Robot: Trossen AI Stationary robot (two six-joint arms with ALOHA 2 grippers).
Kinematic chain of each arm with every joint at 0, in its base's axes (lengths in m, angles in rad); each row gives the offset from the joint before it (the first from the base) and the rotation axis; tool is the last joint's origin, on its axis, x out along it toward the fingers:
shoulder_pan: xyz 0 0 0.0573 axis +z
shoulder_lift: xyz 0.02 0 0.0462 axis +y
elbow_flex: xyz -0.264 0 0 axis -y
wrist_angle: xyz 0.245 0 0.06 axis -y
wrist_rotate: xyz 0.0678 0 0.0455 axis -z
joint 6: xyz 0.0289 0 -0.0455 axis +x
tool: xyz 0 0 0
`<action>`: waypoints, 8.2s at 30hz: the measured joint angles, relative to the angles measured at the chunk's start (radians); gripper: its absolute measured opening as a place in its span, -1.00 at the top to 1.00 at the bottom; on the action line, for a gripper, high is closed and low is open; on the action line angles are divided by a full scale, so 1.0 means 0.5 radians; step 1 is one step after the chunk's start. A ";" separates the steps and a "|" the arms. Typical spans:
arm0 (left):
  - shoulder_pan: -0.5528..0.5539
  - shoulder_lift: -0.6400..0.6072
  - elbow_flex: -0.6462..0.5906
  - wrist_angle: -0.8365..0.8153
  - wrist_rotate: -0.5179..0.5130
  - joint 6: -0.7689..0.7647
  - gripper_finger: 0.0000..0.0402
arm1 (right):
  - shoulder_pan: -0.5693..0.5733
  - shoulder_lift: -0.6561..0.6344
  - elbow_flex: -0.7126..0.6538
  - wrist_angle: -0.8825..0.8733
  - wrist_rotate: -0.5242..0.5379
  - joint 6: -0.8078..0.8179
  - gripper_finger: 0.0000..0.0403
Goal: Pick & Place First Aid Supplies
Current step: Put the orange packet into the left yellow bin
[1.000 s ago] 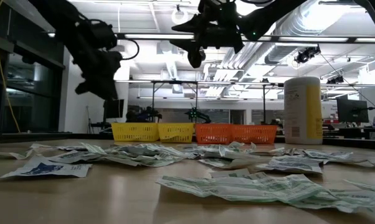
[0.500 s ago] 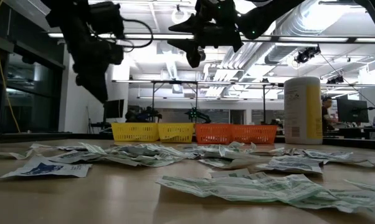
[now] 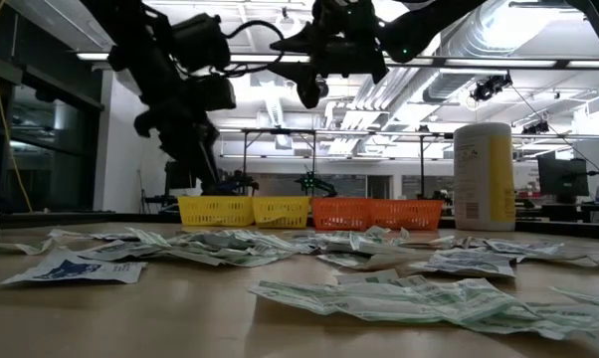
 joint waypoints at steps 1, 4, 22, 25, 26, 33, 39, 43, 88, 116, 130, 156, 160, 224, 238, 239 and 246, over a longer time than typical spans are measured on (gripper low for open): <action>0.001 0.028 0.000 0.037 0.028 0.063 0.45 | 0.000 0.000 0.000 -0.014 -0.010 -0.010 0.12; 0.001 0.097 0.000 0.031 0.060 0.219 0.45 | 0.000 0.001 0.000 -0.031 -0.028 -0.018 0.12; 0.002 0.392 0.001 0.235 0.063 0.501 0.45 | 0.000 0.001 0.000 -0.053 -0.157 -0.015 0.12; 0.002 0.428 0.001 0.230 0.065 0.519 0.45 | 0.000 0.001 0.000 -0.054 -0.195 -0.008 0.12; 0.002 0.433 0.001 0.224 0.071 0.533 0.45 | 0.000 0.001 0.000 -0.055 -0.199 -0.008 0.12; 0.002 0.522 0.007 0.238 0.101 0.546 0.45 | 0.000 0.001 0.000 -0.059 -0.203 -0.008 0.12; 0.003 0.612 0.012 0.211 0.130 0.478 0.46 | -0.001 0.001 0.000 -0.114 -0.206 -0.037 0.12; 0.029 0.625 0.011 0.156 0.140 0.441 0.58 | -0.018 0.001 0.000 -0.382 -0.167 -0.159 0.12; 1.048 0.233 0.285 0.282 -0.090 -1.105 1.00 | 0.533 -0.001 -0.566 -0.592 1.322 -0.947 0.12; 1.150 0.305 0.284 0.296 0.168 -1.040 0.31 | 0.607 -0.056 -0.566 -1.145 1.431 -0.869 0.12; 0.865 -0.280 0.190 0.198 0.140 -0.935 0.31 | 0.675 -0.420 -0.756 -1.936 1.494 -0.701 0.12; 0.067 -0.903 -0.273 0.179 -0.261 -1.372 0.30 | 1.134 -0.563 -1.302 -1.477 1.651 -0.622 0.12; -0.028 -0.903 -0.274 0.168 -0.317 -1.409 0.30 | 1.170 -0.485 -1.302 -1.476 1.738 -0.544 0.12; -0.213 -0.345 -0.270 1.339 -0.250 -1.462 0.30 | 0.870 -0.462 -1.297 1.100 2.453 0.374 0.99; -0.210 -0.126 -0.208 1.750 -0.388 -1.465 0.30 | 0.858 -0.462 -1.295 1.125 2.308 0.288 0.99; -0.210 -0.109 -0.200 1.771 -0.388 -1.467 0.30 | 0.858 -0.462 -1.295 1.127 2.305 0.289 0.98; -0.210 0.024 -0.106 1.770 -0.390 -1.491 0.30 | 0.858 -0.463 -1.295 1.207 2.220 0.204 0.99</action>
